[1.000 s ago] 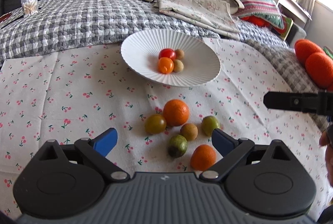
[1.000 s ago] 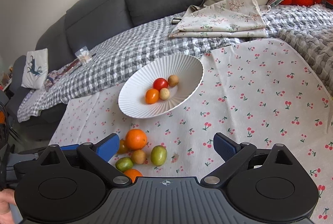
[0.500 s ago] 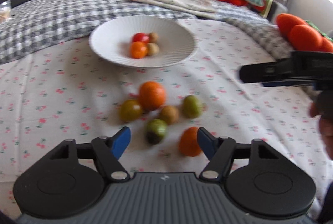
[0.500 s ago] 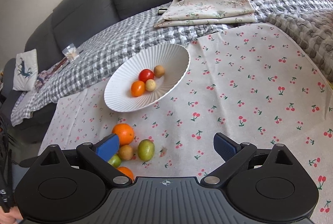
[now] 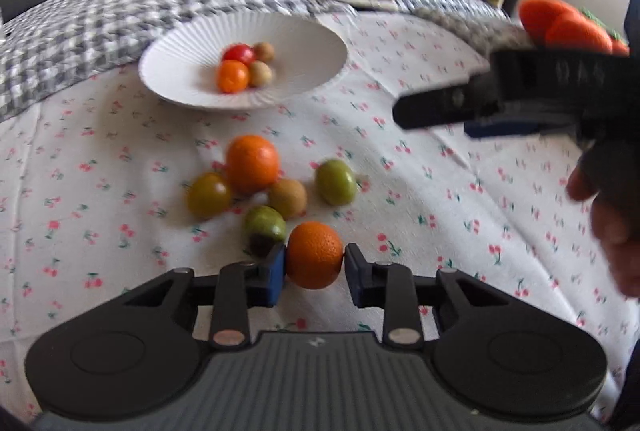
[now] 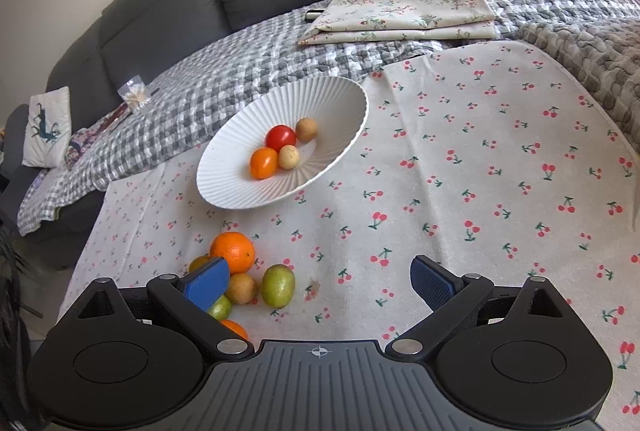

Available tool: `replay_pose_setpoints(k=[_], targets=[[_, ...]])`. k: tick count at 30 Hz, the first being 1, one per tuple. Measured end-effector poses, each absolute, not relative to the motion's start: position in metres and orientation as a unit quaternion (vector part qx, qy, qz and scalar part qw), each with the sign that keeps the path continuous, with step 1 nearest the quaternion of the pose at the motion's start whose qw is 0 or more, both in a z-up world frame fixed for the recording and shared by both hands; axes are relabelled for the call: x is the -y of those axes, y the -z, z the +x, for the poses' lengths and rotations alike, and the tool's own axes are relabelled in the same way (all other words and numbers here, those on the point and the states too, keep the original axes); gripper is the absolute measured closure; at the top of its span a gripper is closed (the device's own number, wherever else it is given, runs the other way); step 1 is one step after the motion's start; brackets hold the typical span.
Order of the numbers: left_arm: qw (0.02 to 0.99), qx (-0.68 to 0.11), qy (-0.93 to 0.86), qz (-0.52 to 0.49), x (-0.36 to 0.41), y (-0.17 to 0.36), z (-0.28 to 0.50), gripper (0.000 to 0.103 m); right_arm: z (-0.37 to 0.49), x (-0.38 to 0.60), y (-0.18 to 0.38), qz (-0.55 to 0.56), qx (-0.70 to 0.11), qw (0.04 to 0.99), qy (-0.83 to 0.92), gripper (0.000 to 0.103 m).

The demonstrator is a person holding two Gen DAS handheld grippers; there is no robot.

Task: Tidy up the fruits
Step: 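Grasp a mandarin with the left tool while the right tool grasps another mandarin, then carry both held mandarins up and over the white bowl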

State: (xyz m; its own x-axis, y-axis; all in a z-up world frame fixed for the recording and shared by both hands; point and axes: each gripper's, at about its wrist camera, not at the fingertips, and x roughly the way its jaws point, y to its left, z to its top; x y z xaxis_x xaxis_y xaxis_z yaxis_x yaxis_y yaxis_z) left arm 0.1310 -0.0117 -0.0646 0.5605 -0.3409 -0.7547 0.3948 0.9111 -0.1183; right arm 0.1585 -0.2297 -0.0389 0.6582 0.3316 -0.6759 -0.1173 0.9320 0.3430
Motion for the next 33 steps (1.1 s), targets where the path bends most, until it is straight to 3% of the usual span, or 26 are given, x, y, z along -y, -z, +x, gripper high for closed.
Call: replay_pose_setpoints(k=[7,16,22,26,33], targets=[[0.902,-0.392,0.174,-0.041,-0.039,0.034,0.140,0.073,0.179,0.199,0.052,0.114,-0.393,0.895,-0.177,0.005],[0.912,-0.385,0.078,-0.121,-0.108,0.040,0.165,0.073,0.196,0.157,0.065,0.083,-0.372,0.895,-0.232,0.012],[0.910,-0.387,0.071,-0.128,-0.113,0.045,0.170,0.073,0.207,0.136,0.082,0.054,-0.382,0.893,-0.231,0.033],[0.912,-0.386,0.076,-0.120,-0.110,0.045,0.168,0.073,0.208,0.132,0.085,0.048,-0.381,0.892,-0.238,0.064],[0.914,-0.382,0.077,-0.116,-0.109,0.046,0.168,0.073,0.203,0.133,0.075,0.045,-0.386,0.891,-0.237,0.066]])
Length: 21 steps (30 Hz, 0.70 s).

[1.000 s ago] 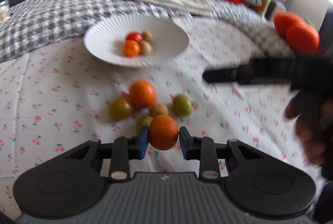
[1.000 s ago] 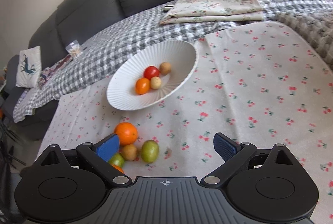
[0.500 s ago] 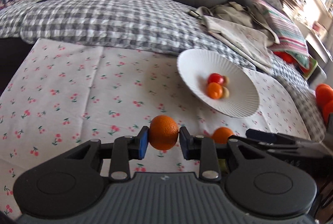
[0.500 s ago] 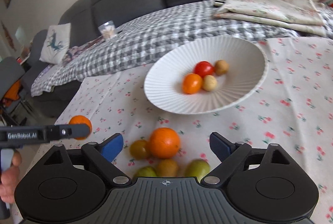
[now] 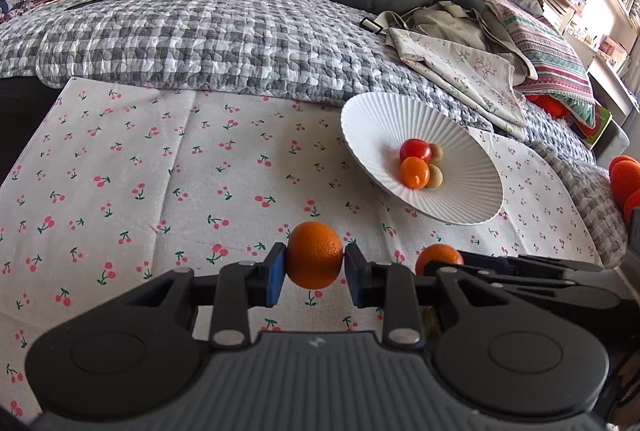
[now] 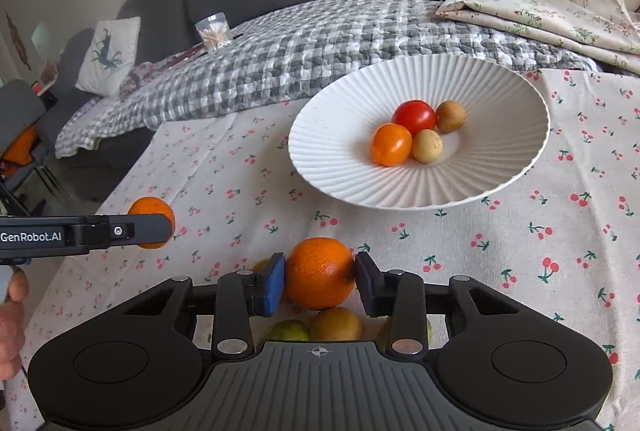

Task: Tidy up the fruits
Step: 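Carry both held mandarins up and over the white bowl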

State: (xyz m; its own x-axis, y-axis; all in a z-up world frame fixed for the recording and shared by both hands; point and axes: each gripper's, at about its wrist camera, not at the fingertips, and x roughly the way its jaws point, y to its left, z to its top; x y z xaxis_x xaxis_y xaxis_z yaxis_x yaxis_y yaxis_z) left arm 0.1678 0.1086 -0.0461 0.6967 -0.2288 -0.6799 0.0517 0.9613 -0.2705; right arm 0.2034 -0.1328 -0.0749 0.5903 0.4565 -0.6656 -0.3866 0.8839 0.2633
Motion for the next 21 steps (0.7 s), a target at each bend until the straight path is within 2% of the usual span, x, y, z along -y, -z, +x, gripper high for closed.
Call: replay_pose_setpoints(k=[21], targets=[[0.924,-0.354,0.084,-0.120,-0.103,0.039,0.172,0.073,0.176,0.167,0.012,0.083,-0.335,0.906,-0.246,0.067]])
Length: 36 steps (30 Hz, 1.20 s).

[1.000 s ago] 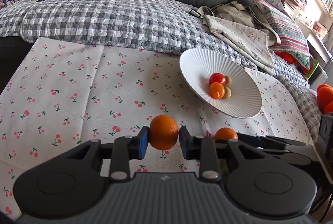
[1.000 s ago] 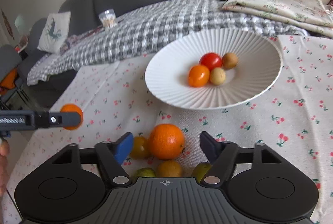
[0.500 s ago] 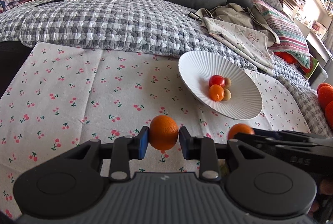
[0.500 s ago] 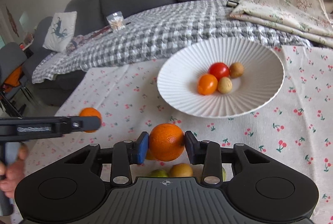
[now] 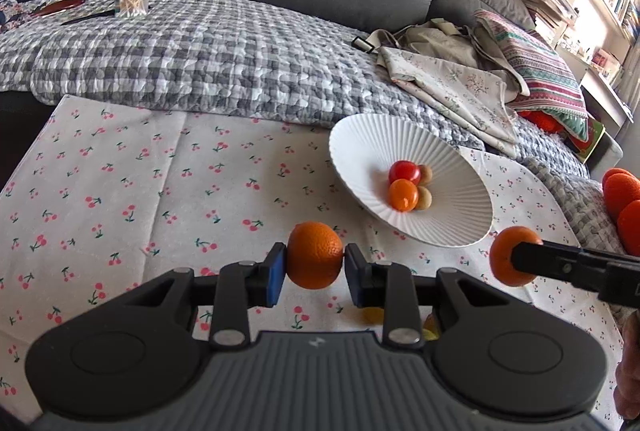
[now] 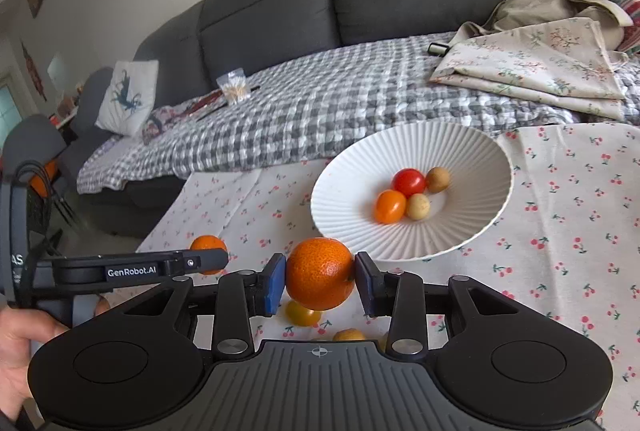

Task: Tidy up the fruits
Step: 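Carry both held mandarins up and over the white bowl, then lower the mandarins into the bowl and open both tools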

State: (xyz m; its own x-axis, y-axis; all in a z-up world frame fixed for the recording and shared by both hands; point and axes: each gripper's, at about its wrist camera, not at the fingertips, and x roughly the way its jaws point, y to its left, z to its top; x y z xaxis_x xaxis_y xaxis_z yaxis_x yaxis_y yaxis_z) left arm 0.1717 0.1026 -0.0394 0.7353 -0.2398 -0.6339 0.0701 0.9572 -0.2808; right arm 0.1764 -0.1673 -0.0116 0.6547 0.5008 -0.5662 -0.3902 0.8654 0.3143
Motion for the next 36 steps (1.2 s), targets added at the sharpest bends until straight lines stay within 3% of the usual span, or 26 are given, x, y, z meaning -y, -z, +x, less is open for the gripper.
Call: replay_pose_setpoints(k=[23,36], targets=[[0.940,-0.308,0.139,-0.042,-0.025,0.030,0.211,0.073,0.211,0.217,0.018,0.134,-0.316,0.923,-0.175,0.067],[0.935,-0.324,0.142,0.005,0.000,0.053,0.232,0.073,0.227,0.200,0.038,0.086,-0.317,0.931,-0.157,0.067]])
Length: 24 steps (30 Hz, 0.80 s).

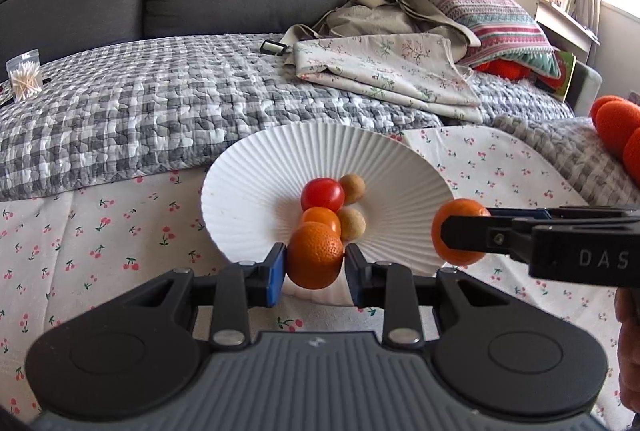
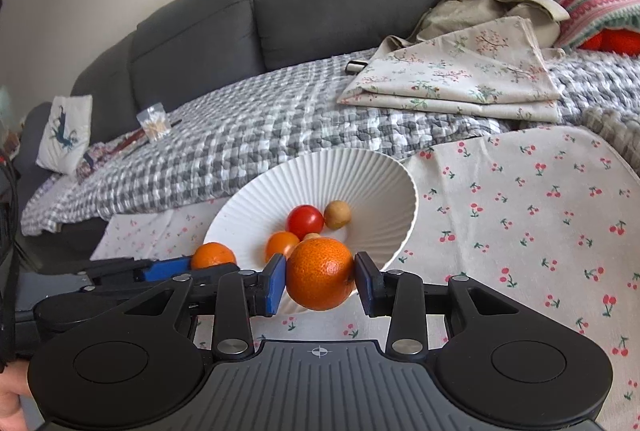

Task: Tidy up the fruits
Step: 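Lower the mandarins into the bowl and open both tools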

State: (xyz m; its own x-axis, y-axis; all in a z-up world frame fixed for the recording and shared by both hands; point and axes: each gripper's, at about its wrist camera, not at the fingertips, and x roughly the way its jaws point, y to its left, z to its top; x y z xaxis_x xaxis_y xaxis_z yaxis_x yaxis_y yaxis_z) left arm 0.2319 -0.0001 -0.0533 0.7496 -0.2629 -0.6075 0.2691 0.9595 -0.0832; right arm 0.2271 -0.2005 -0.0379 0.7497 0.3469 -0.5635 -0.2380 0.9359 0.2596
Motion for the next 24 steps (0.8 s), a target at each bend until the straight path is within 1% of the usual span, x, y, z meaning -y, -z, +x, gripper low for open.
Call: replay_pose_setpoints(k=[8,14,16,21,22,23,24], targets=[[0.936,-0.322,0.140,0.027,0.005,0.063,0.235,0.072,0.232,0.196,0.046,0.075,-0.316,0.933,-0.152,0.066],[0.938,-0.316,0.138,0.030,0.005,0.063,0.235,0.070,0.237,0.205,0.050,0.112,-0.316,0.929,-0.154,0.065],[0.939,-0.314,0.137,0.028,0.005,0.062,0.235,0.064,0.237,0.205,0.050,0.114,-0.315,0.930,-0.154,0.064],[0.940,-0.312,0.137,0.021,0.001,0.059,0.233,0.057,0.242,0.201,0.051,0.121,-0.307,0.929,-0.167,0.064],[0.940,-0.312,0.136,0.018,0.000,0.059,0.233,0.055,0.242,0.199,0.051,0.119,-0.307,0.929,-0.167,0.061],[0.940,-0.313,0.134,0.015,-0.002,0.058,0.233,0.055,0.242,0.197,0.051,0.115,-0.307,0.930,-0.164,0.056],[0.941,-0.313,0.131,0.011,-0.004,0.057,0.233,0.054,0.241,0.197,0.050,0.111,-0.307,0.931,-0.161,0.055]])
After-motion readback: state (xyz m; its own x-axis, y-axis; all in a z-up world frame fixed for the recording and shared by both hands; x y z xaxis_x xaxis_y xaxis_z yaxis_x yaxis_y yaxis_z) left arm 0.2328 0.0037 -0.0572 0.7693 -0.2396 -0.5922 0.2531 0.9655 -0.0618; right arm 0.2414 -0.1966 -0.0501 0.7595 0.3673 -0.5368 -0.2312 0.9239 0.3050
